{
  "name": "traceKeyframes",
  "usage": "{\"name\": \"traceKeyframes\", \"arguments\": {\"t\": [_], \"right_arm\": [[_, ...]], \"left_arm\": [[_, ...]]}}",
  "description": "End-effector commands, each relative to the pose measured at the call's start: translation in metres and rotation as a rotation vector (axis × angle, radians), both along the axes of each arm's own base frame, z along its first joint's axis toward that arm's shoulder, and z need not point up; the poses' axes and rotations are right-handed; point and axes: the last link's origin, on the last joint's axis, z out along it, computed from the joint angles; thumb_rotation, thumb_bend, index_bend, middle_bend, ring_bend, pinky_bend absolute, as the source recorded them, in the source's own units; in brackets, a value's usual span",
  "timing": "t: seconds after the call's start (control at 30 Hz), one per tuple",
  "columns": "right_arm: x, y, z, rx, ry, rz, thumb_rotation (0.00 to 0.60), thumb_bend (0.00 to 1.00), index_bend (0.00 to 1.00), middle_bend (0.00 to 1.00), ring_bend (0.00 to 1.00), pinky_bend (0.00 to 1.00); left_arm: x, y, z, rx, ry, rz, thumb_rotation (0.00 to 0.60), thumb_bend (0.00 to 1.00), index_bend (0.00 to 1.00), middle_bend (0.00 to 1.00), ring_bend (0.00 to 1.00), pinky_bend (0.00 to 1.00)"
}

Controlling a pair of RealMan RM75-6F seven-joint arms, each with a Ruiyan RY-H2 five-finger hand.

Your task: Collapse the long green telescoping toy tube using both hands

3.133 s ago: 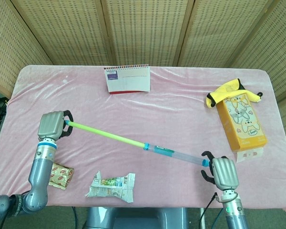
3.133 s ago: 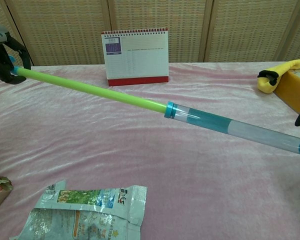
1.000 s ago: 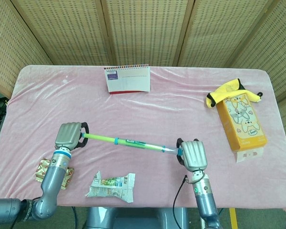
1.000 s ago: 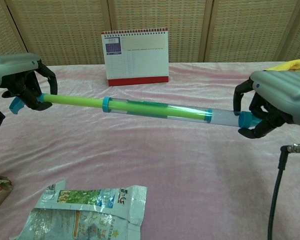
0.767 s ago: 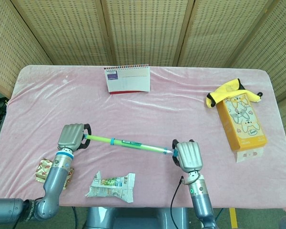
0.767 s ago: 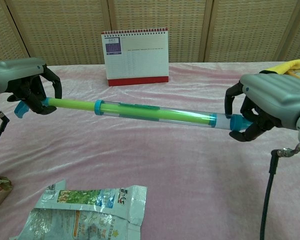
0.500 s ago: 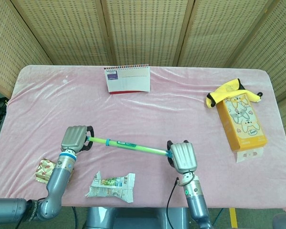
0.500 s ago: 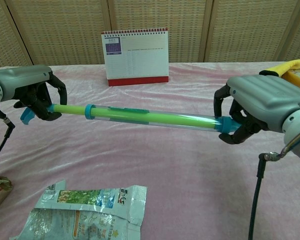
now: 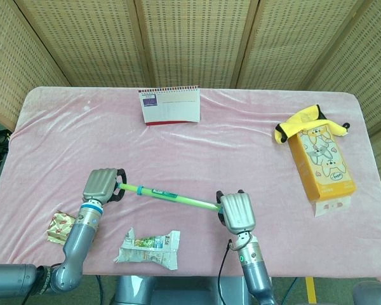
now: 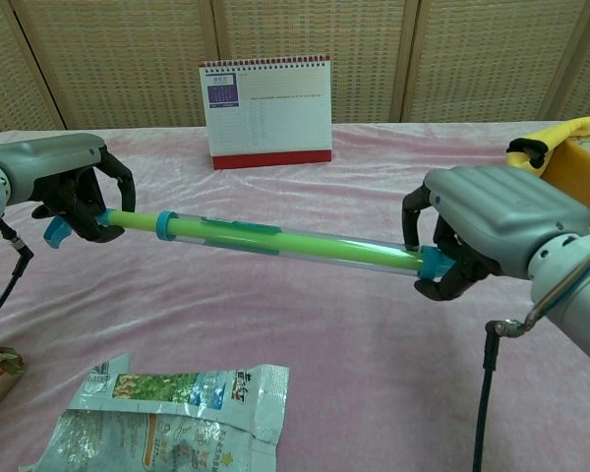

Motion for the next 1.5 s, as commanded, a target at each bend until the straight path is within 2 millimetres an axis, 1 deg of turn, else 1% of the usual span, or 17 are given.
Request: {"name": "traceKeyframes", "arguments": {"t": [0.03, 0.2, 0.27, 0.3, 0.33, 0.37, 0.43, 0.5, 0.53, 0.6, 0.63, 0.73, 0.93, 1.07, 1.17, 1.37, 1.5], "right_arm": [[-0.001, 0.001, -0.002, 0.002, -0.002, -0.005, 0.600, 0.48, 0.69, 0.99, 0.95, 0.59], [-0.002, 0.001, -0.004, 0.000, 0.003, -0.002, 0.600, 0.48, 0.68, 0.99, 0.95, 0.59], [-0.002, 0.000, -0.004, -0.003, 0.003, -0.002, 0.600, 0.47, 0.62, 0.95, 0.91, 0.58], [-0.003, 0.000, -0.004, -0.004, 0.002, -0.001, 0.600, 0.46, 0.59, 0.92, 0.89, 0.58], [-0.003, -0.001, -0.003, -0.007, 0.002, 0.003, 0.600, 0.44, 0.53, 0.86, 0.83, 0.55], [-0.004, -0.002, -0.003, -0.011, 0.005, 0.007, 0.600, 0.41, 0.47, 0.77, 0.75, 0.50], [-0.007, -0.004, -0.002, -0.015, 0.018, 0.011, 0.600, 0.37, 0.37, 0.61, 0.61, 0.39], [-0.010, -0.006, -0.001, -0.022, 0.030, 0.010, 0.600, 0.33, 0.27, 0.45, 0.46, 0.28], [-0.013, -0.007, 0.000, -0.027, 0.042, 0.007, 0.600, 0.32, 0.23, 0.37, 0.39, 0.23], [-0.018, -0.010, 0.003, -0.035, 0.057, -0.004, 0.600, 0.30, 0.17, 0.24, 0.25, 0.16], [-0.022, -0.011, 0.004, -0.036, 0.063, -0.012, 0.600, 0.29, 0.15, 0.19, 0.20, 0.13], [-0.031, -0.014, 0.008, -0.041, 0.063, -0.037, 0.600, 0.29, 0.14, 0.13, 0.13, 0.09], [-0.052, -0.013, 0.023, -0.066, 0.055, -0.061, 0.600, 0.28, 0.13, 0.09, 0.09, 0.07], [-0.089, 0.010, 0.049, -0.067, -0.008, -0.042, 0.600, 0.27, 0.13, 0.02, 0.01, 0.04], [-0.106, 0.021, 0.059, -0.056, -0.025, -0.008, 0.600, 0.27, 0.13, 0.00, 0.00, 0.01], [-0.146, 0.049, 0.080, -0.058, -0.064, 0.014, 0.600, 0.25, 0.09, 0.00, 0.00, 0.00], [-0.166, 0.059, 0.092, -0.087, -0.067, 0.042, 0.600, 0.25, 0.05, 0.00, 0.00, 0.00]], "left_arm": [[0.001, -0.002, -0.001, -0.004, -0.004, -0.005, 0.600, 0.70, 0.87, 0.96, 0.87, 0.83], [0.001, -0.003, -0.002, -0.008, -0.005, -0.008, 0.600, 0.70, 0.86, 0.96, 0.87, 0.83], [0.000, -0.003, -0.001, -0.005, 0.001, -0.016, 0.600, 0.68, 0.82, 0.93, 0.85, 0.81], [0.000, -0.002, 0.000, -0.003, 0.003, -0.021, 0.600, 0.64, 0.77, 0.88, 0.81, 0.77], [-0.002, -0.002, 0.001, 0.000, 0.005, -0.026, 0.600, 0.61, 0.71, 0.83, 0.77, 0.74], [-0.004, -0.003, 0.002, 0.000, 0.009, -0.027, 0.600, 0.54, 0.61, 0.73, 0.70, 0.68], [-0.009, -0.003, 0.005, -0.009, 0.022, -0.021, 0.600, 0.40, 0.38, 0.48, 0.50, 0.52], [-0.013, -0.003, 0.008, -0.017, 0.040, -0.014, 0.600, 0.31, 0.20, 0.27, 0.30, 0.35], [-0.017, -0.003, 0.012, -0.023, 0.060, -0.007, 0.600, 0.29, 0.16, 0.21, 0.23, 0.30], [-0.023, -0.003, 0.018, -0.027, 0.078, 0.003, 0.600, 0.24, 0.05, 0.04, 0.05, 0.11], [-0.027, -0.003, 0.022, -0.031, 0.082, 0.011, 0.600, 0.22, 0.02, 0.01, 0.01, 0.05], [-0.036, -0.005, 0.030, -0.044, 0.066, 0.037, 0.600, 0.20, 0.00, 0.00, 0.00, 0.00], [-0.056, -0.015, 0.040, -0.037, -0.003, 0.065, 0.600, 0.20, 0.00, 0.00, 0.00, 0.00], [-0.077, -0.050, 0.056, 0.047, -0.099, -0.012, 0.600, 0.20, 0.00, 0.00, 0.00, 0.00], [-0.089, -0.068, 0.061, 0.102, -0.113, -0.081, 0.600, 0.20, 0.00, 0.00, 0.00, 0.00], [-0.119, -0.103, 0.071, 0.237, -0.039, -0.182, 0.600, 0.20, 0.00, 0.00, 0.00, 0.00], [-0.137, -0.121, 0.073, 0.261, -0.002, -0.183, 0.600, 0.20, 0.00, 0.00, 0.00, 0.00]]}}
